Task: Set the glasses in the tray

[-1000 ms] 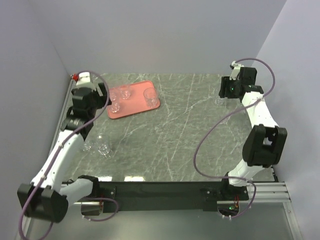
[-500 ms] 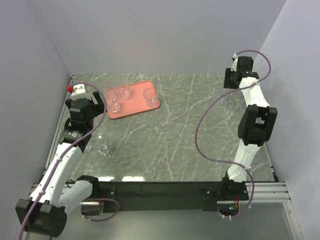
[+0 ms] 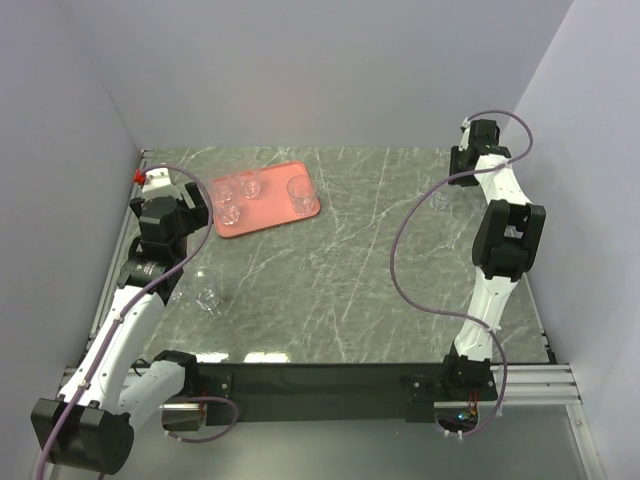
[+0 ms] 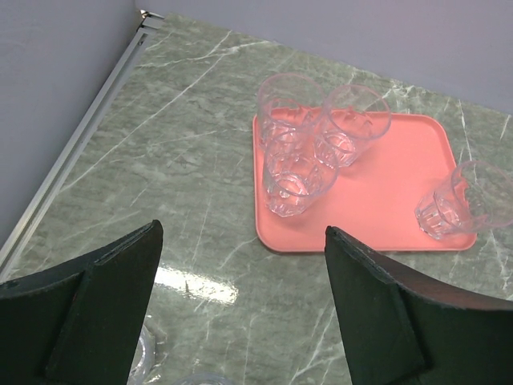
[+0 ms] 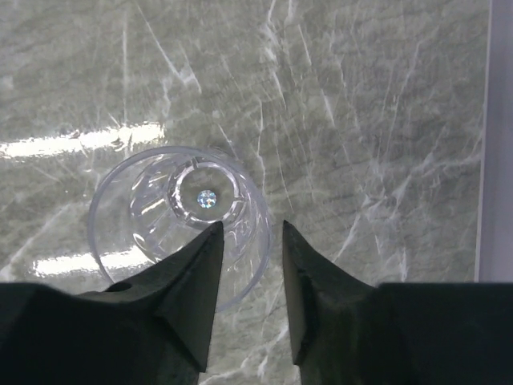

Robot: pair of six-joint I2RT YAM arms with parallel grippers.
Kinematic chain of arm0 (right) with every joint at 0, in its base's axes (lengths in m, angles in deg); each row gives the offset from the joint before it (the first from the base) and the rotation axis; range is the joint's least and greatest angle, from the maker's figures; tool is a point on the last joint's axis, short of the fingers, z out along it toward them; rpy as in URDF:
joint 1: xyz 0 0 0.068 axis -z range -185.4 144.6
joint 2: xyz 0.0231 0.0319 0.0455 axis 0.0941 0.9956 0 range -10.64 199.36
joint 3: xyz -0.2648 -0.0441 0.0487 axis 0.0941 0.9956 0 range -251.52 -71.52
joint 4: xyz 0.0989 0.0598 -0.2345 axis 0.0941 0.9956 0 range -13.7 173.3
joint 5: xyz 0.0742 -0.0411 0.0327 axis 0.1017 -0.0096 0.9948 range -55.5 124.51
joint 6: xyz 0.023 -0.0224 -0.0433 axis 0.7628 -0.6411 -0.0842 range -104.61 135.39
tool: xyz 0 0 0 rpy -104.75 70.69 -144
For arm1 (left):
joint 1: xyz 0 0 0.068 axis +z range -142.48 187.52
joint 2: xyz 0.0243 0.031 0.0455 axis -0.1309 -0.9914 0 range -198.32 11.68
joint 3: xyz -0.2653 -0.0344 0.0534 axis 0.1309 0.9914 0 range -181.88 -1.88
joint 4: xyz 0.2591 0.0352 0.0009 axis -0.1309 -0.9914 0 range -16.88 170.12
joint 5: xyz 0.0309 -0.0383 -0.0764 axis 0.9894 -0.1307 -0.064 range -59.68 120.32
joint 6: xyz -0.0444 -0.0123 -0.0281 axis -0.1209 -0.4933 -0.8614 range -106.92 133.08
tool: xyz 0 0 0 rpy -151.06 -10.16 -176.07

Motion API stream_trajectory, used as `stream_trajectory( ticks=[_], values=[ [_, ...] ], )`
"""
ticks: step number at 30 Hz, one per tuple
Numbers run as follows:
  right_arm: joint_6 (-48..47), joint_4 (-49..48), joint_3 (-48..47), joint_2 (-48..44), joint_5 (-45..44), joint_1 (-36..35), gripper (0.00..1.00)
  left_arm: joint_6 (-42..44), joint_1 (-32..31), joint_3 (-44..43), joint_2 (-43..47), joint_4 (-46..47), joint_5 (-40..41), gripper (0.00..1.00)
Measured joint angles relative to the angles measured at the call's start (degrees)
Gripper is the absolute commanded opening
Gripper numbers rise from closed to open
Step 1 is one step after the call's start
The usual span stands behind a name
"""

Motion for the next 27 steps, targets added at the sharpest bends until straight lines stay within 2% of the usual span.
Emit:
stream_trajectory(
  ticks=[4,5,12,17,23,27],
  values=[
    [0.0,0.5,-0.9,1.3,0.0,0.0,0.32,0.0,0.0,0.0,0.0,0.0,0.0,0.88],
    [0.0,0.6,-1.4,1.6,0.0,0.0,0.25,0.0,0.0,0.0,0.0,0.0,0.0,0.88],
    [-0.1,-0.2,-1.5,2.2,0.6,0.2,0.00,0.0,0.0,0.0,0.0,0.1,0.0,0.88],
    [-1.3,-1.4,0.1,1.1,3.6,0.4,0.00,0.0,0.0,0.0,0.0,0.1,0.0,0.87],
    [-8.6,0.6,7.7,-5.1,15.8,0.3,0.00,0.0,0.0,0.0,0.7,0.1,0.0,0.87],
    [-14.1,2.8,11.6,-10.8,22.6,-2.6,0.00,0.0,0.0,0.0,1.5,0.2,0.0,0.87]
  ],
)
